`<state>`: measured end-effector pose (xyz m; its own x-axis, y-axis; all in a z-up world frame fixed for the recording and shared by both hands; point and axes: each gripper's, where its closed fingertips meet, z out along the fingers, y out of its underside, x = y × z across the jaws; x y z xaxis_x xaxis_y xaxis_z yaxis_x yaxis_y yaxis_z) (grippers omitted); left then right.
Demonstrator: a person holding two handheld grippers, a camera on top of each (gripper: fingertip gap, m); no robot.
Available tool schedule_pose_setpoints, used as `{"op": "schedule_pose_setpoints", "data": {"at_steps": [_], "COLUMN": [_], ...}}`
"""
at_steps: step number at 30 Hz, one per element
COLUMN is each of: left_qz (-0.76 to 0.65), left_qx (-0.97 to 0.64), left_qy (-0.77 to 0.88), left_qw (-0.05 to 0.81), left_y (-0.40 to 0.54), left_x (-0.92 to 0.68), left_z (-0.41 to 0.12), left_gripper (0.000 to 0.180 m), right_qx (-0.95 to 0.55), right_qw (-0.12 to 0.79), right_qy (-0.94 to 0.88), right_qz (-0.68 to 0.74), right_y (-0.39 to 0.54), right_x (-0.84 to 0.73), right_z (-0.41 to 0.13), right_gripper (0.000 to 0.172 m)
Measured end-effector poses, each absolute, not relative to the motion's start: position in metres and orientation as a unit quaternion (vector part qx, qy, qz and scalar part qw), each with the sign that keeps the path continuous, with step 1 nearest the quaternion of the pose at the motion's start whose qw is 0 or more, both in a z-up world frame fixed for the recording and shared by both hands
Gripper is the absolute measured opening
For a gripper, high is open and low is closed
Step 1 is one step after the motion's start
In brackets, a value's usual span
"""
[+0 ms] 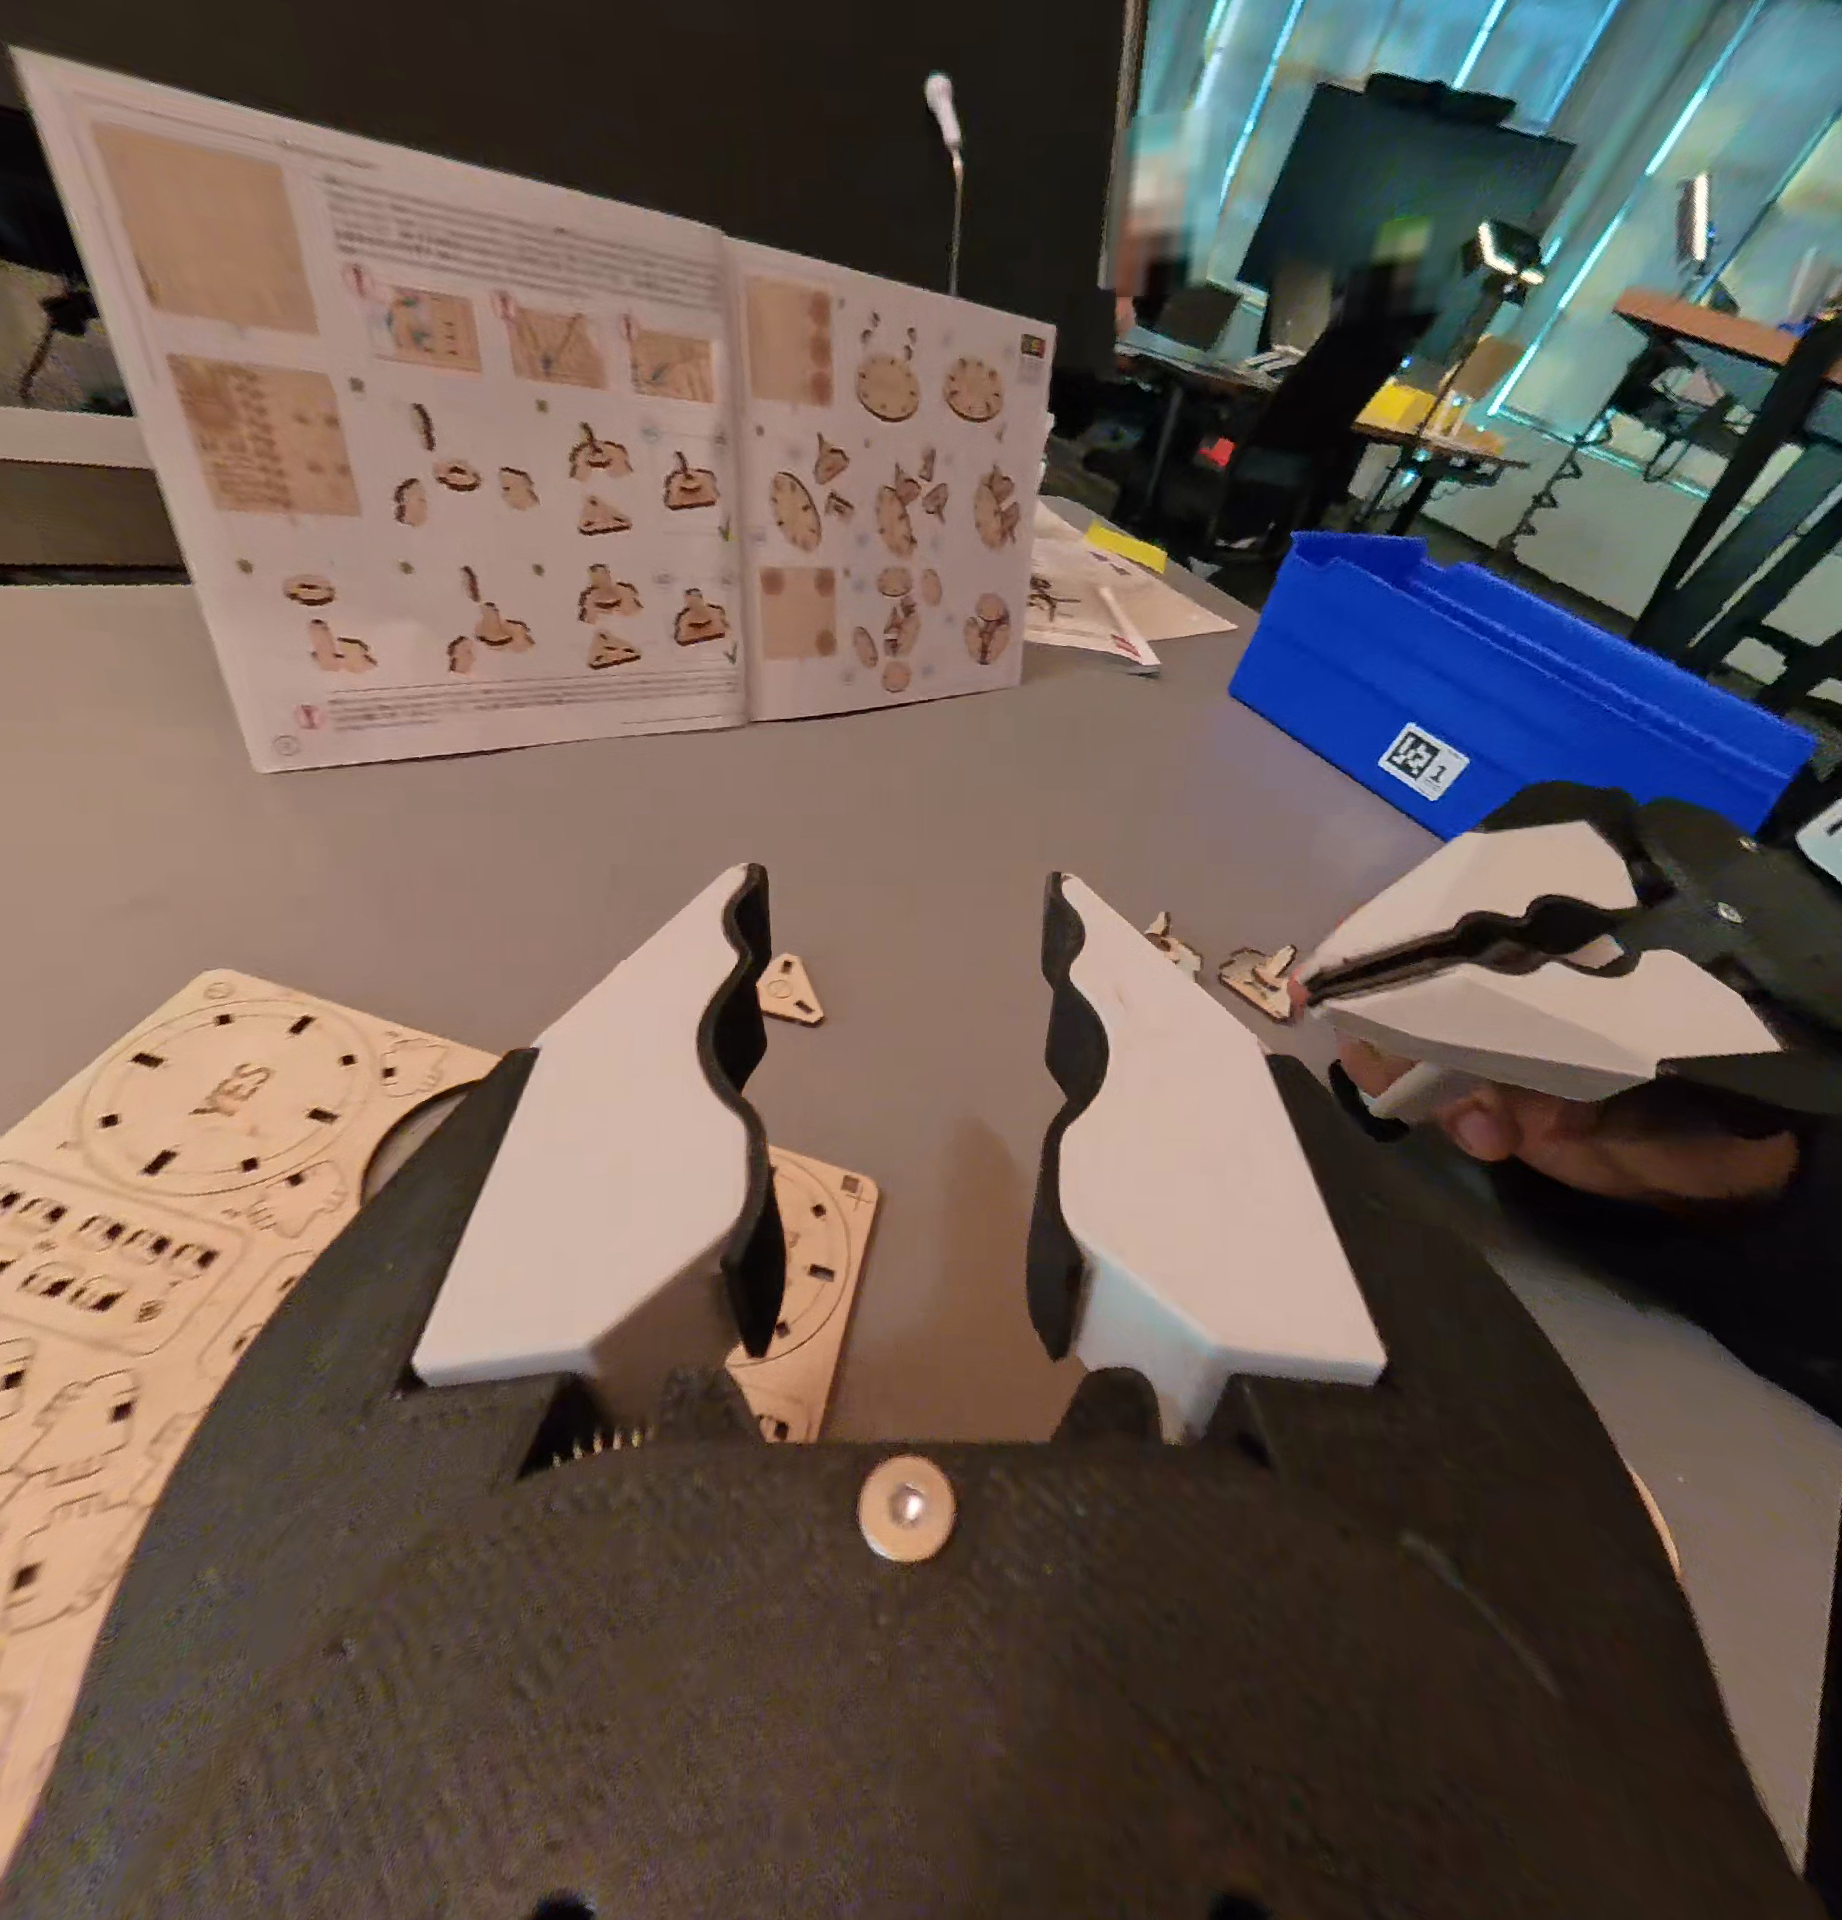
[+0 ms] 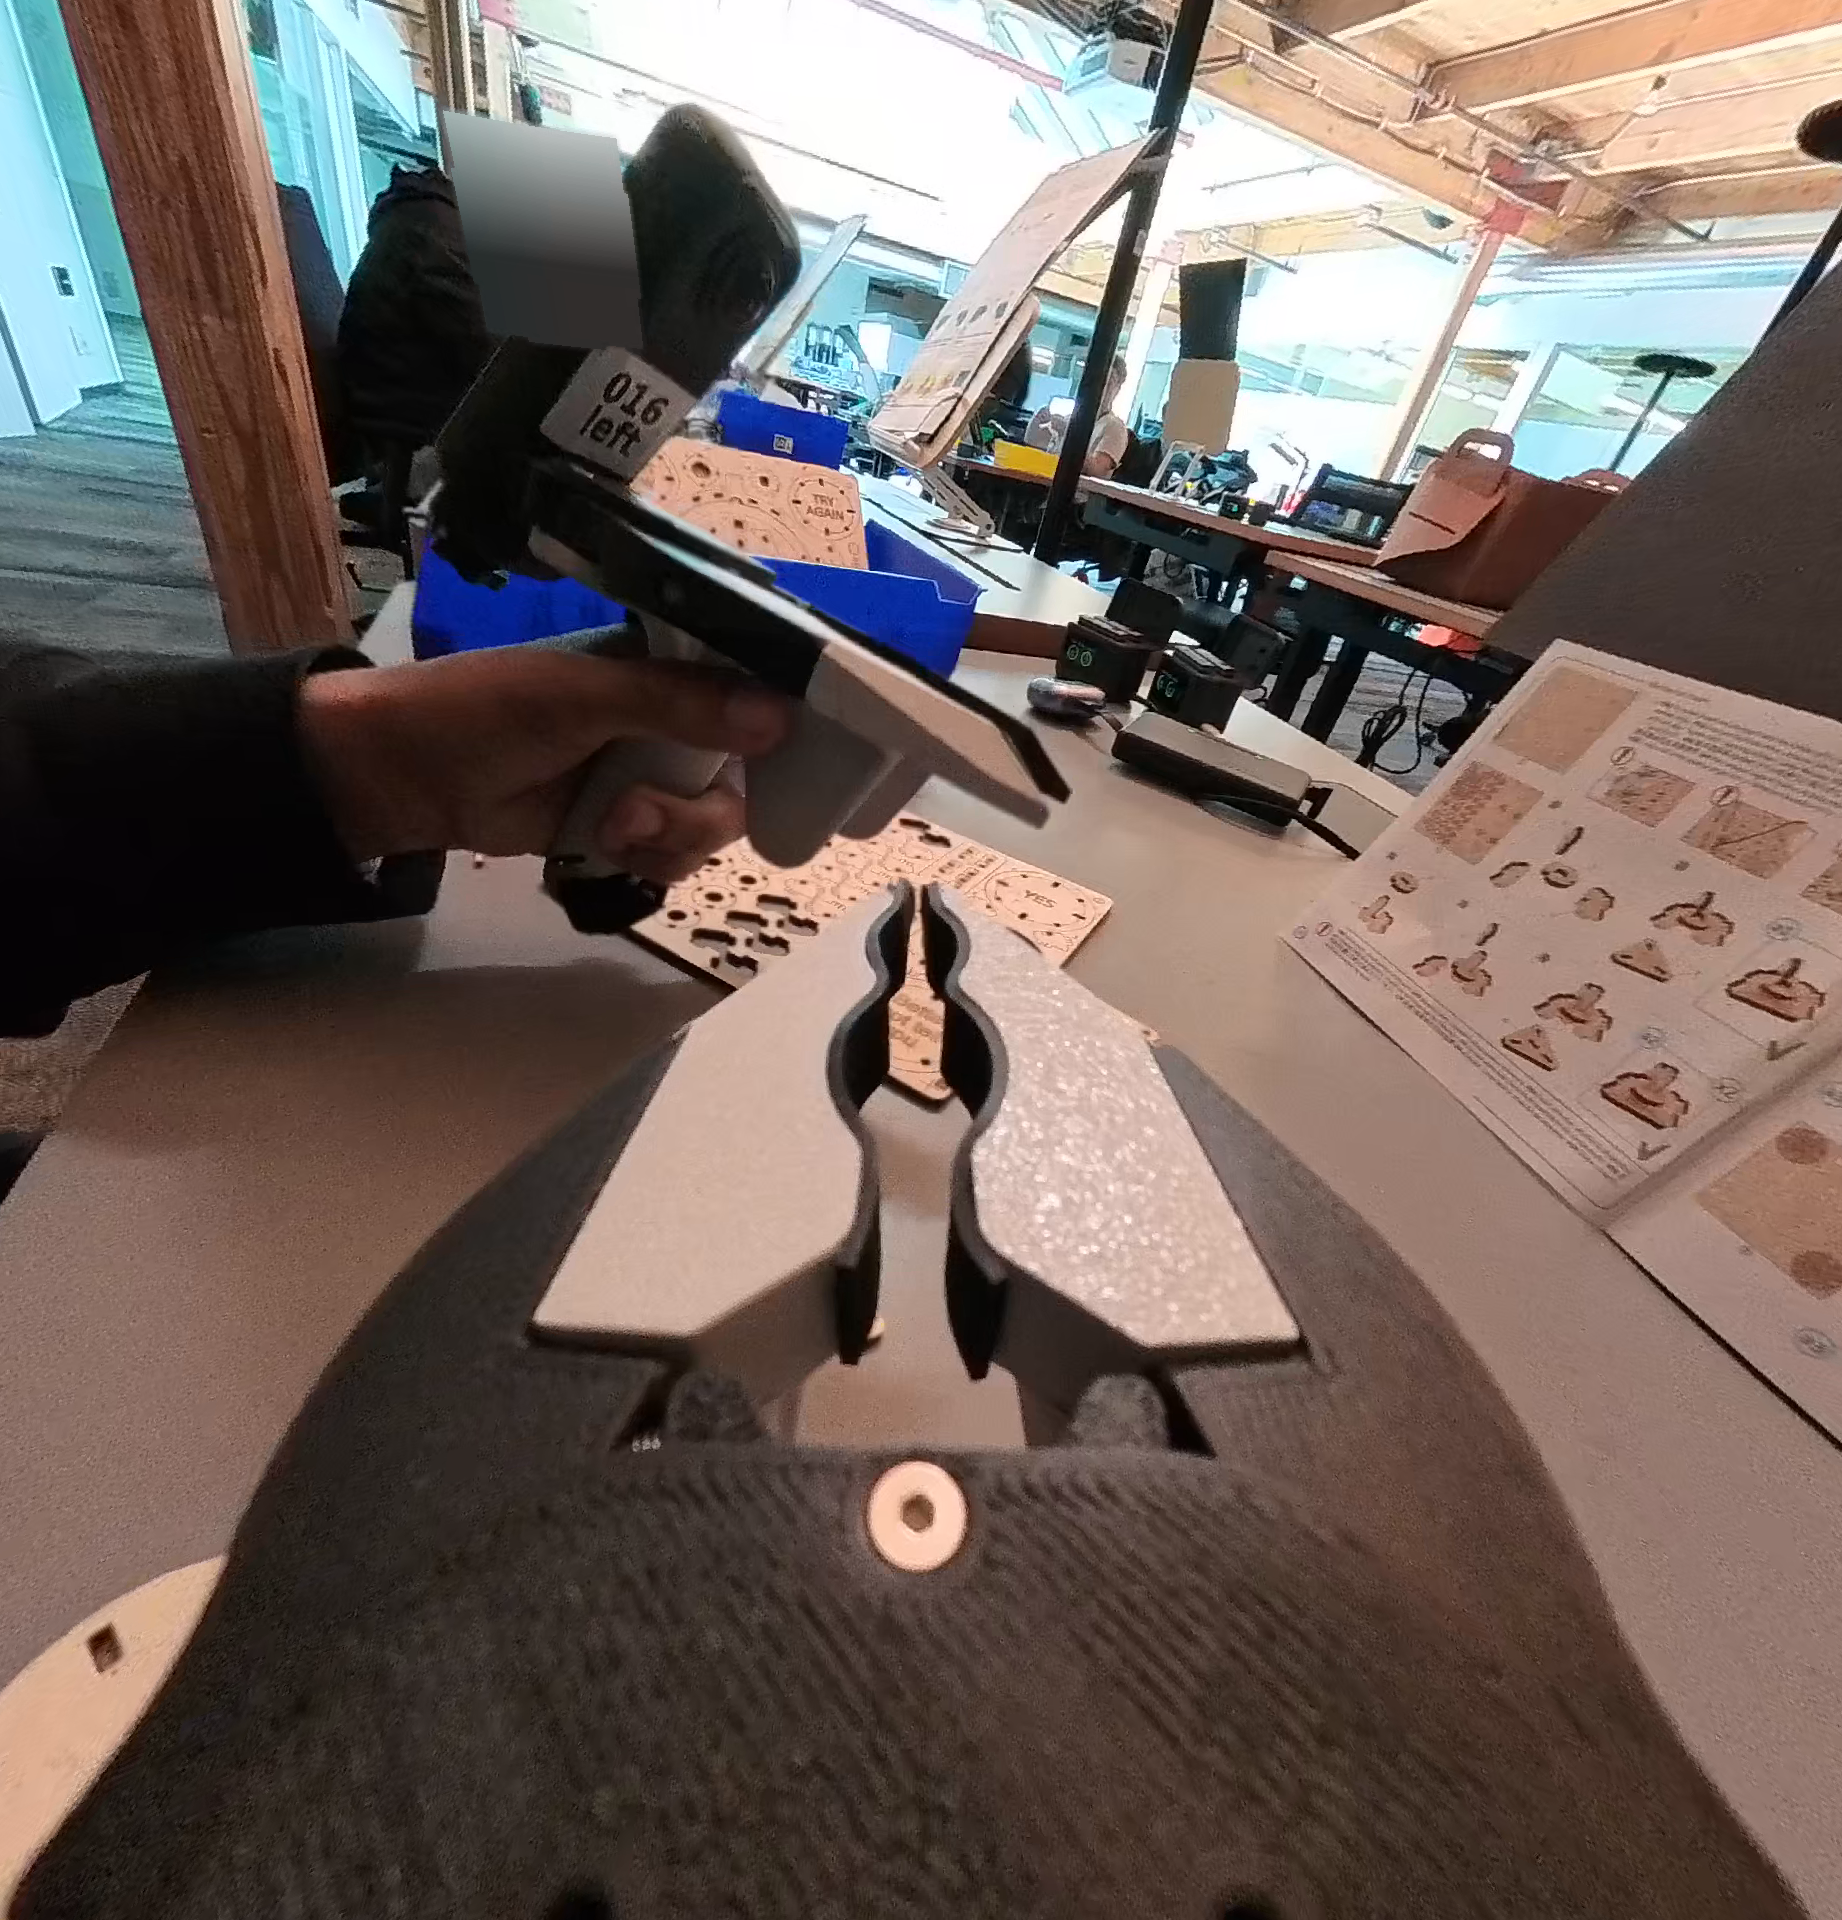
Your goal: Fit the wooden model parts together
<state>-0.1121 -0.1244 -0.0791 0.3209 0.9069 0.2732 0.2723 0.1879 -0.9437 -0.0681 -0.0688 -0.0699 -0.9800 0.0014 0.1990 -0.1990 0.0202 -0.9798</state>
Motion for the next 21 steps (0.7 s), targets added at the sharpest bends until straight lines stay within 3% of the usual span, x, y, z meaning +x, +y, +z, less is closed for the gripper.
{"op": "schedule_pose_setpoints", "data": {"at_steps": [21], "left_qz": [0.351], "left_qx": [-0.595], "left_qy": [-0.437], "left_qw": [0.576], "left_y": [-0.101], "left_x": [-0.105], "left_z": [-0.083], "left_gripper": [0.032], "right_qx": [0.036], "right_qw": [0.032], "right_qy": [-0.709], "right_qz": [0.704], "right_y": [-0.069], "right_x": [-0.075], "right_z": [-0.073], "right_gripper": [0.0]}}
